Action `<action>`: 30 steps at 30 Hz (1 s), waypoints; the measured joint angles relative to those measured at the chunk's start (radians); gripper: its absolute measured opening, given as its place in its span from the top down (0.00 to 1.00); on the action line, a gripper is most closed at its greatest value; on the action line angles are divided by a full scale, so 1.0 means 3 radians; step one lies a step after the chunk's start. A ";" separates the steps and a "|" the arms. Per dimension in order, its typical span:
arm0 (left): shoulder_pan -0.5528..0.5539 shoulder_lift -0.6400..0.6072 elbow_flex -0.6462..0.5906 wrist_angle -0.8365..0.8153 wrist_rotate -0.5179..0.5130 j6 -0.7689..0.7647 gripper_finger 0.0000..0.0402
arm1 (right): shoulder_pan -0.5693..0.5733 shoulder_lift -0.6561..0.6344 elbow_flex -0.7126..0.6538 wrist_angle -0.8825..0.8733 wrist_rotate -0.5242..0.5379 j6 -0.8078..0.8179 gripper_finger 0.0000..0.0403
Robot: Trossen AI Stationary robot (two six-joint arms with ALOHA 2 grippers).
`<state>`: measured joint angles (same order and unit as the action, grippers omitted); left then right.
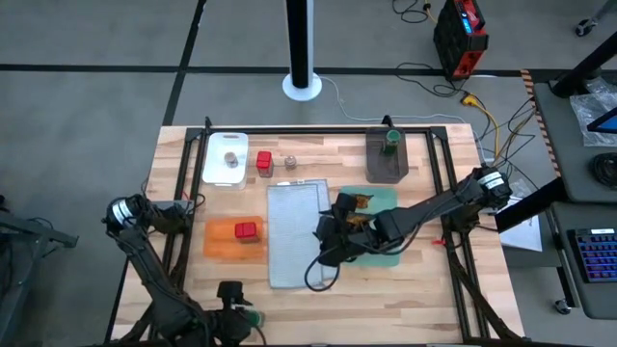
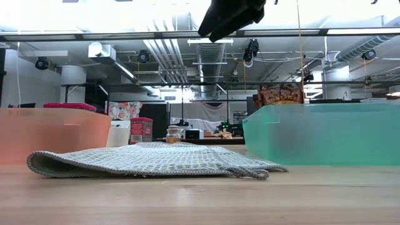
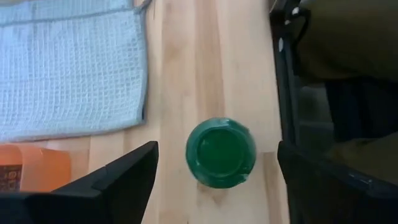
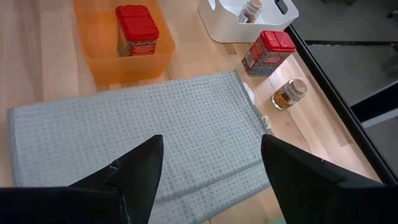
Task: Sort spices by type
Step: Put the green seasoning bottle into the black bin
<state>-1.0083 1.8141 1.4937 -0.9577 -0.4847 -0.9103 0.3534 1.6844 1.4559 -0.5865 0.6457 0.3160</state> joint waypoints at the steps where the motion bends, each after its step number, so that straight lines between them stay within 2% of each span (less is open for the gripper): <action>1: 0.0006 0.0000 -0.0029 0.0026 0.0019 -0.0009 0.22 | 0.0008 0.0000 0.0000 0.0000 0.0000 0.0002 0.34; 11: 0.0012 -0.0011 -0.0167 0.0311 0.0075 -0.0045 0.22 | 0.0023 0.0001 0.0000 -0.0002 0.0000 -0.0042 0.31; 17: 0.0031 -0.0016 -0.0269 0.0361 0.0028 -0.0085 0.22 | 0.0023 0.0001 0.0000 -0.0003 0.0000 -0.0042 0.34; 22: 0.0097 -0.0062 -0.0491 0.0630 0.0074 -0.0063 0.22 | 0.0022 0.0001 0.0000 -0.0003 0.0000 -0.0068 0.35; 25: 0.0121 -0.0164 -0.0625 0.0818 0.0092 -0.0054 0.25 | 0.0023 0.0001 0.0000 -0.0005 0.0000 -0.0084 0.35; 30: 0.0156 -0.0229 -0.0908 0.1224 0.0332 -0.0112 0.34 | 0.0027 0.0001 0.0000 -0.0004 0.0000 -0.0093 0.33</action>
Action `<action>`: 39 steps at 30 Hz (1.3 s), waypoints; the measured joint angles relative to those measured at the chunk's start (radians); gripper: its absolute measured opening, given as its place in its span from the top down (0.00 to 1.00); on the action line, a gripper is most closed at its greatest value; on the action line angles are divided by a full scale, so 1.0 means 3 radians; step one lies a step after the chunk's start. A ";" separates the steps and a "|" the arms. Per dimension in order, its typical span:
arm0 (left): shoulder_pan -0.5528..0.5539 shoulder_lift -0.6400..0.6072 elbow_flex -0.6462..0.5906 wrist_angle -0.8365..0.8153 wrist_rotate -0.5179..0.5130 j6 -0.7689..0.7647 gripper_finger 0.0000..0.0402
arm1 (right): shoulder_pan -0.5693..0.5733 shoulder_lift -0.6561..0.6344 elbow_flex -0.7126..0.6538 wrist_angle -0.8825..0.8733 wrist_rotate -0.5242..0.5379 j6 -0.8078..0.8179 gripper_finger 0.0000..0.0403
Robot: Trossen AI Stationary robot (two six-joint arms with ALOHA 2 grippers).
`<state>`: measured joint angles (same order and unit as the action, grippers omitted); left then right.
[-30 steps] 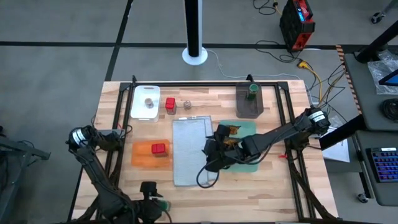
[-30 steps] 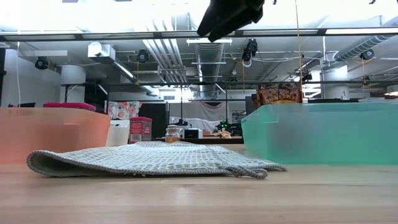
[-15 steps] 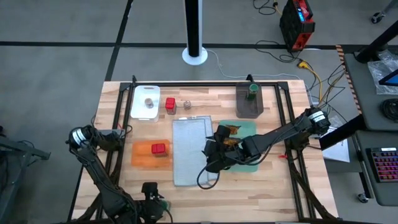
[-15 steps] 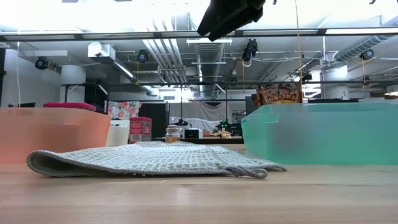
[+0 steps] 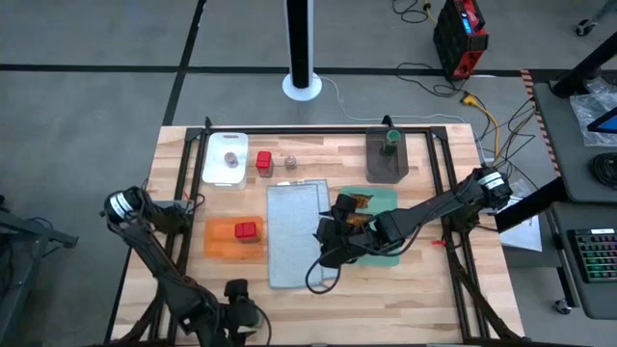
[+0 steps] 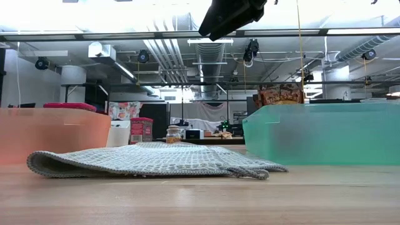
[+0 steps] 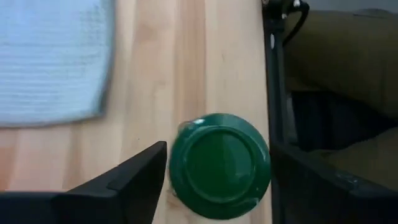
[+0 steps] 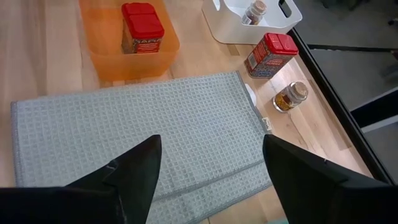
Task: Sort spices by type
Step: Put the green seasoning bottle into the black bin
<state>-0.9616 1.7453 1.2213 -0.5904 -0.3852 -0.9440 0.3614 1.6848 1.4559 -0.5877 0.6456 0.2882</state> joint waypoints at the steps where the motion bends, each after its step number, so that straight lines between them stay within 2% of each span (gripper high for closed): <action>1: 0.0006 -0.0006 -0.0046 0.0088 0.0031 -0.0002 0.35 | 0.0000 0.0000 0.0000 -0.0001 0.0000 0.0000 0.32; 10: 0.0014 -0.0024 -0.0154 0.0273 0.0010 0.0047 0.41 | 0.0000 0.0000 0.0000 0.0003 0.0000 0.0000 0.33; 15: 0.0016 -0.0024 -0.0131 0.0239 0.0009 0.0111 0.54 | 0.0001 0.0000 -0.0001 0.0004 0.0000 0.0000 0.36; 24: 0.0027 -0.0024 -0.0092 0.0227 0.0033 0.0240 0.54 | 0.0003 0.0000 -0.0001 0.0004 0.0000 -0.0010 0.37; 32: 0.0054 -0.0030 0.0484 -0.0575 -0.0324 0.0769 0.54 | 0.0109 -0.0039 0.0069 0.0004 0.0031 -0.0187 0.38; 39: 0.0243 -0.0037 0.0843 -0.1059 -0.0764 0.1522 0.54 | 0.0333 -0.0046 0.0234 0.0104 0.0042 -0.0446 0.40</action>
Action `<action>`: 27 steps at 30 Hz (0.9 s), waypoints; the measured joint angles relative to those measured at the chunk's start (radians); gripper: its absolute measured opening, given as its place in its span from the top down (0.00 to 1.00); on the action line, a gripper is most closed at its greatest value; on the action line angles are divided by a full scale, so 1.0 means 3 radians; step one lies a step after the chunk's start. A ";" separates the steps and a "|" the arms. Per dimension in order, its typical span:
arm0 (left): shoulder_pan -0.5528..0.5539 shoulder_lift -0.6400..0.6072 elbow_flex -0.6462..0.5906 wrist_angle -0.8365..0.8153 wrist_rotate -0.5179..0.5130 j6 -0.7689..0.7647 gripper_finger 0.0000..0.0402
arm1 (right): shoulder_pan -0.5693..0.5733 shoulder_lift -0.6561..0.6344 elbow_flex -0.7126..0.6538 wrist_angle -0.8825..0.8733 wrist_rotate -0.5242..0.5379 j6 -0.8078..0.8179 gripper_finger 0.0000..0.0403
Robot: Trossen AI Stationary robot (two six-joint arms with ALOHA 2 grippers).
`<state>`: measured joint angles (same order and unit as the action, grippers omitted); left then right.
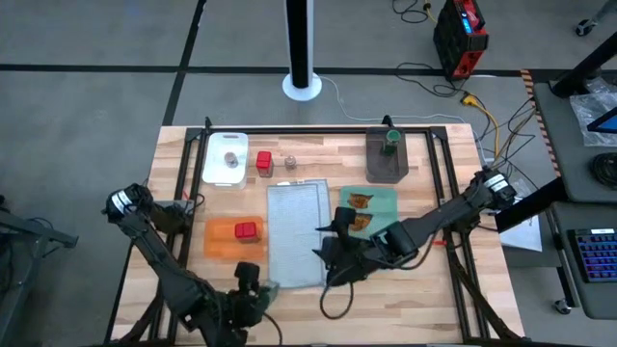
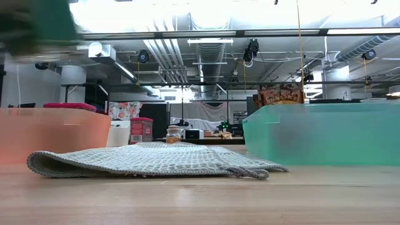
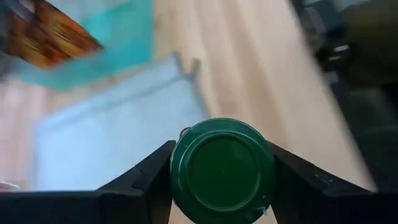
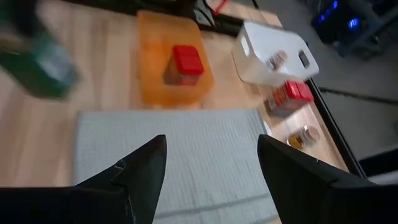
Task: Sort spices by type
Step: Put the green seasoning bottle into the black bin
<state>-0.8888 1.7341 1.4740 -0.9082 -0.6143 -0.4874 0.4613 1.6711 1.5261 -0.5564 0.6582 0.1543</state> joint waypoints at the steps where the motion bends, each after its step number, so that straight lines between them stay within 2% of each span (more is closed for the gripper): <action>1: 0.0049 -0.0007 0.0003 -0.0018 -0.0057 0.0142 0.54 | 0.0032 0.0000 0.0003 0.0043 0.0024 -0.0081 0.40; 6: 0.0389 -0.0151 -0.0063 -0.0006 -0.0109 0.0696 0.54 | 0.0182 0.0000 0.0003 0.0101 0.0329 -0.0257 0.38; 11: 0.0631 -0.0426 -0.0182 0.0095 -0.0118 0.1056 0.54 | 0.0261 0.0000 0.0003 0.0102 0.0340 -0.0138 0.35; 15: 0.0711 -0.0776 -0.0436 0.0546 -0.0104 0.1357 0.54 | 0.0295 0.0000 -0.0011 0.0115 0.0338 -0.0115 0.31; 21: 0.0914 -0.1164 -0.0855 0.1198 -0.0079 0.1416 0.54 | 0.0258 0.0098 -0.0030 0.0493 0.0332 -0.0262 0.23; 27: 0.1092 -0.1236 -0.0993 0.1323 0.0155 0.1424 0.54 | 0.0087 0.0219 -0.0036 0.0760 0.0320 -0.0406 0.16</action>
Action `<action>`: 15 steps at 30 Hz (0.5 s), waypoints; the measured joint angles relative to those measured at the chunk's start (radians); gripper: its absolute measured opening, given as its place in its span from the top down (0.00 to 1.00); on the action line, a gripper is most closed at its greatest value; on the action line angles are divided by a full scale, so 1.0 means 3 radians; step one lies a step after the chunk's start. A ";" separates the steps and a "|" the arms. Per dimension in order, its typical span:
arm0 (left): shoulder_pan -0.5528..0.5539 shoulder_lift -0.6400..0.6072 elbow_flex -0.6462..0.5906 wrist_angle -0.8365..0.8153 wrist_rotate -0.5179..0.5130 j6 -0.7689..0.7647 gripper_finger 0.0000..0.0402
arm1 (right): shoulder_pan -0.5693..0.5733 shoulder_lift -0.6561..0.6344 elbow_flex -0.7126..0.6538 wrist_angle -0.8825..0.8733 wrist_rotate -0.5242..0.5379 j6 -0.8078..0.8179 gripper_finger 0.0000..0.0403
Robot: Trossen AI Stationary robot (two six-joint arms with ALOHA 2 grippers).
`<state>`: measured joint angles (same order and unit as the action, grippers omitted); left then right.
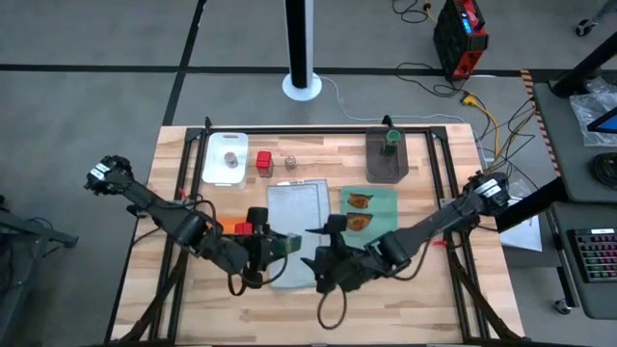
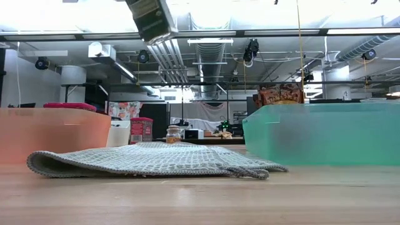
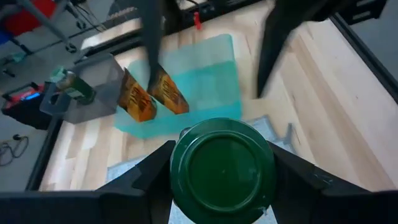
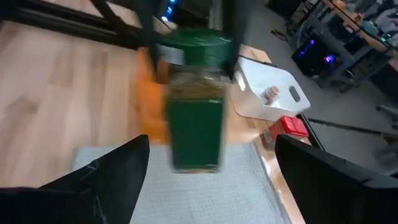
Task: Sort spices by type
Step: Put the green seasoning bottle into the black bin
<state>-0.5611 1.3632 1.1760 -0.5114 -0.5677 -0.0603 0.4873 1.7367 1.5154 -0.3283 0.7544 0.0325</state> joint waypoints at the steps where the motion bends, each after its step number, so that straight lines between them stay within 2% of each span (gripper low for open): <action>1: 0.0020 0.0000 -0.0012 0.0015 0.0018 0.0002 0.54 | -0.0037 0.0000 0.0000 -0.0009 -0.0018 0.0001 0.15; 10: 0.0068 0.0017 0.0033 0.0312 0.0008 0.0255 0.54 | -0.0365 0.0003 -0.0013 0.0102 -0.0713 0.0057 0.15; 15: 0.0075 0.0023 0.0089 0.0363 0.0005 0.0410 0.54 | -0.0406 0.0003 -0.0013 0.0129 -0.0782 -0.0050 0.19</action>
<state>-0.5385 1.3701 1.2027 -0.4024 -0.5662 0.0629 0.3656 1.7374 1.5116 -0.2895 0.5198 0.0176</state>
